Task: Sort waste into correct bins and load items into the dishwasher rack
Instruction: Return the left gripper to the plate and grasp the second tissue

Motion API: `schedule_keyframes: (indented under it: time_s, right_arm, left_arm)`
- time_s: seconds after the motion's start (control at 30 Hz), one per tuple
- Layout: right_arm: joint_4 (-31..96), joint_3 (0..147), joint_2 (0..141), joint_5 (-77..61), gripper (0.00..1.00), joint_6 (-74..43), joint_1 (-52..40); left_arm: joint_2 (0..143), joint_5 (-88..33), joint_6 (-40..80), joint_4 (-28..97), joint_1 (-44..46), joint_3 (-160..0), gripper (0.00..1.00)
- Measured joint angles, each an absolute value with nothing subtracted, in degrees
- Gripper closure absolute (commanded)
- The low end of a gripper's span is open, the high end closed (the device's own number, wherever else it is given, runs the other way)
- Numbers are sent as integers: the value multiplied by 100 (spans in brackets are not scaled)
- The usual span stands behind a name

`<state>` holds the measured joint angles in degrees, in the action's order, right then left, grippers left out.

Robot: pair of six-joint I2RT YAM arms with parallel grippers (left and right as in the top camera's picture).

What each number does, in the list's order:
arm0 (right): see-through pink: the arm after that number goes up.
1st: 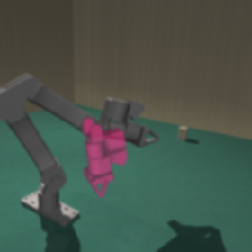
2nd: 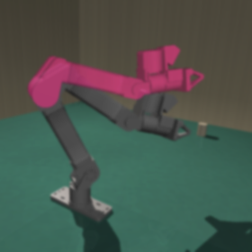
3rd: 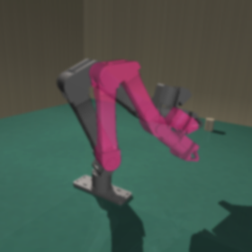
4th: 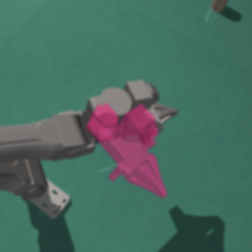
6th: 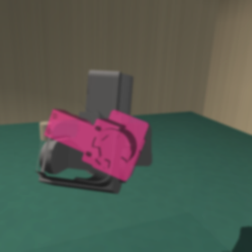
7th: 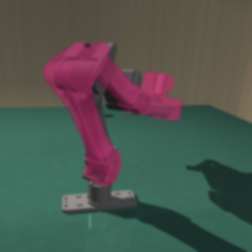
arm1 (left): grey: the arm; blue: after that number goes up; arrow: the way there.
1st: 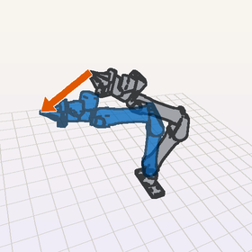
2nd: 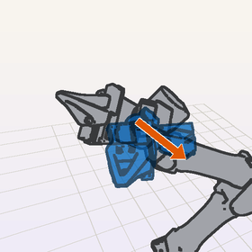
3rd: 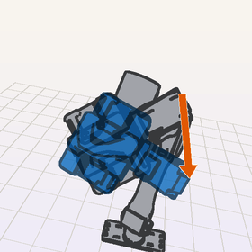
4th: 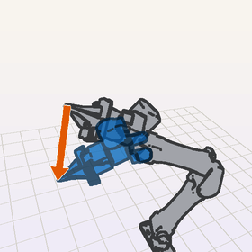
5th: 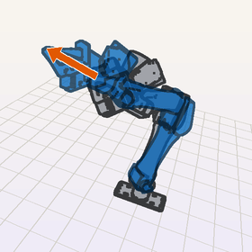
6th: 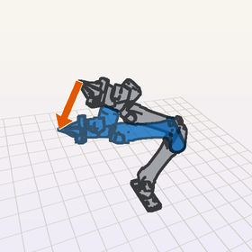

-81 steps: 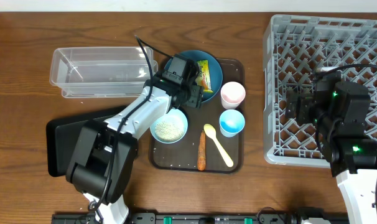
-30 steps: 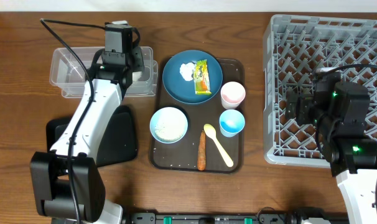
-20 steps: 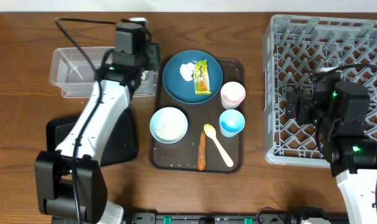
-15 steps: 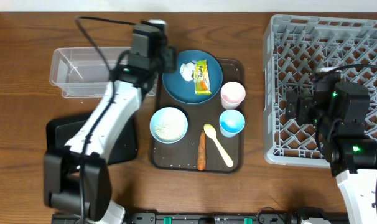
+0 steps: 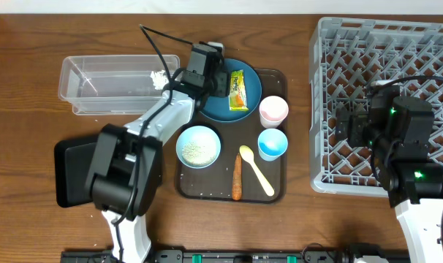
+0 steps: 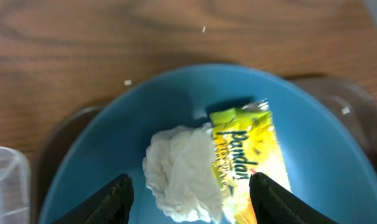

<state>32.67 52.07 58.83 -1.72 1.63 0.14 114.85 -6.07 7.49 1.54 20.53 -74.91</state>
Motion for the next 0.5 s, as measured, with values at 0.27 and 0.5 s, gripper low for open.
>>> schedule_keyframes:
  time_s: [0.27,0.5]
  right_arm:
    - [3273,5207,5883,-172,1,165,14]
    - [3275,5207,5883,-172,1,165,14]
  left_arm:
    - [11797,-602,764,161,2053,-7489,67]
    - [11795,-604,760,314,2053,-7489,94]
